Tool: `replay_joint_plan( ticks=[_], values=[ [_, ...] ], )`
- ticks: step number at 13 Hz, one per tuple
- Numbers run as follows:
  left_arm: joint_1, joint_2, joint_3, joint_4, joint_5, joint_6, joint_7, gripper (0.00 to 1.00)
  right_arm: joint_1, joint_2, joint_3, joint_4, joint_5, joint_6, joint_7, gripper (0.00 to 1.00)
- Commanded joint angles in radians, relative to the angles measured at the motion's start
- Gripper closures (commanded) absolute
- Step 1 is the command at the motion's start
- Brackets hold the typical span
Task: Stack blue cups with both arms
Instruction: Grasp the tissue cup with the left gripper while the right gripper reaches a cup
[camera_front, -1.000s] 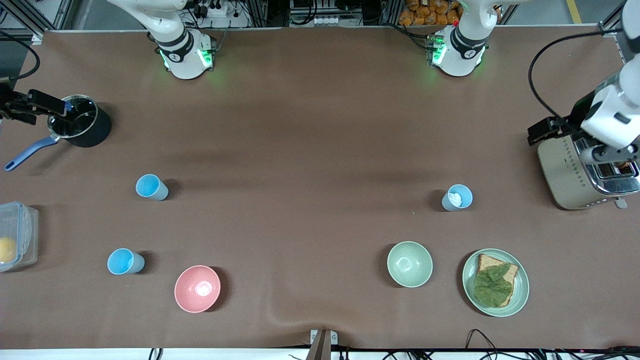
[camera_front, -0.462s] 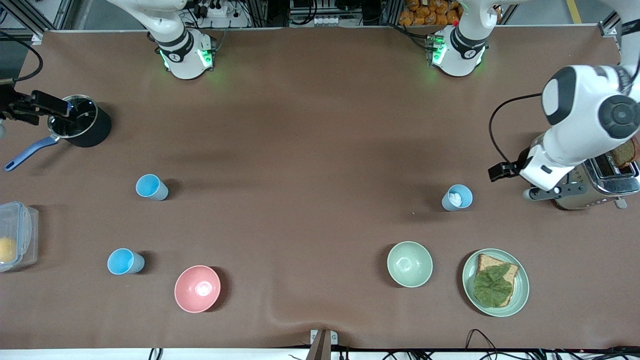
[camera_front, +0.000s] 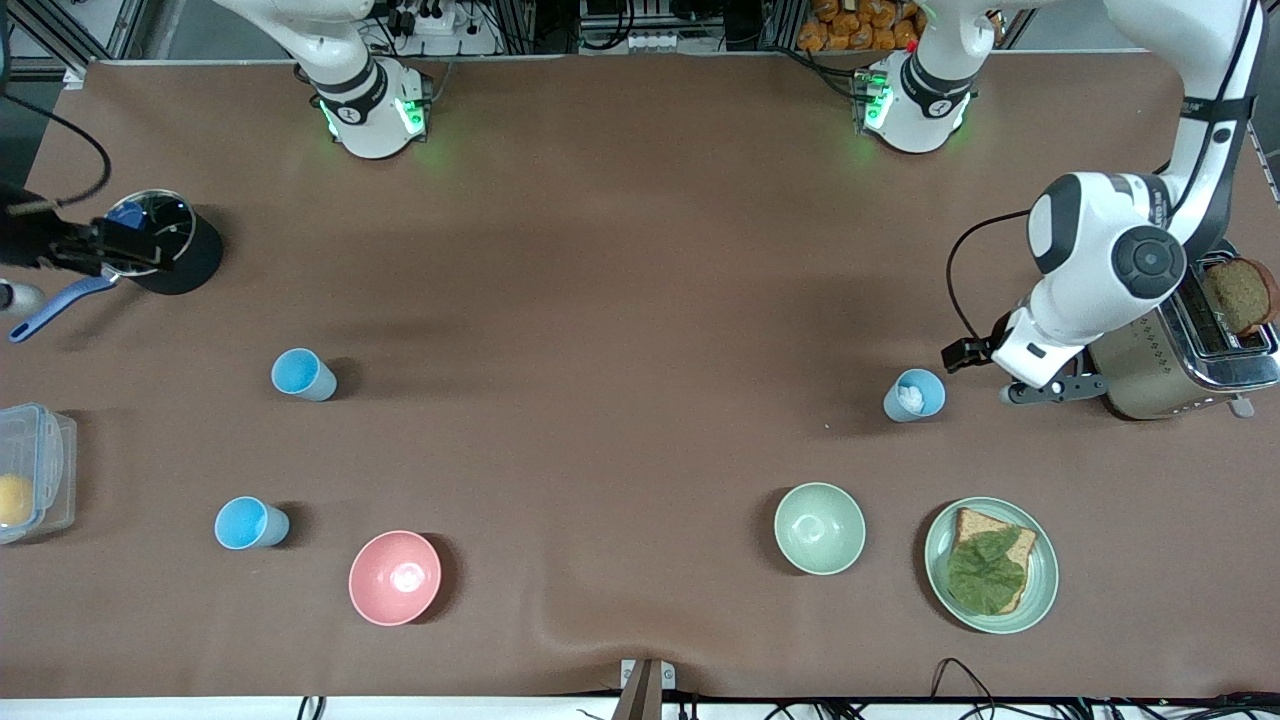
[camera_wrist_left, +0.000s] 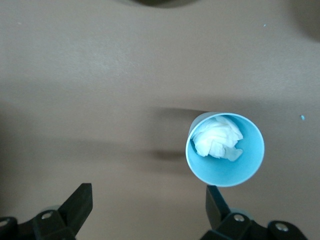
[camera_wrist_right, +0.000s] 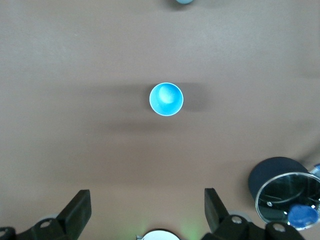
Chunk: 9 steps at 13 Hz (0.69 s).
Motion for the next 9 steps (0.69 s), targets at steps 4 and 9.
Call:
replay_joint_plan(
  ticks=[4,9],
  values=[
    [-0.012,0.109,-0.006,0.074,-0.082,0.031,0.02,0.15,0.036,0.08,0.01,-0.236,0.028,0.22,0.123,0.0],
    [-0.012,0.171,-0.021,0.085,-0.093,0.074,0.02,0.38,0.077,0.123,0.01,-0.336,0.031,0.39,0.242,0.0]
  ],
)
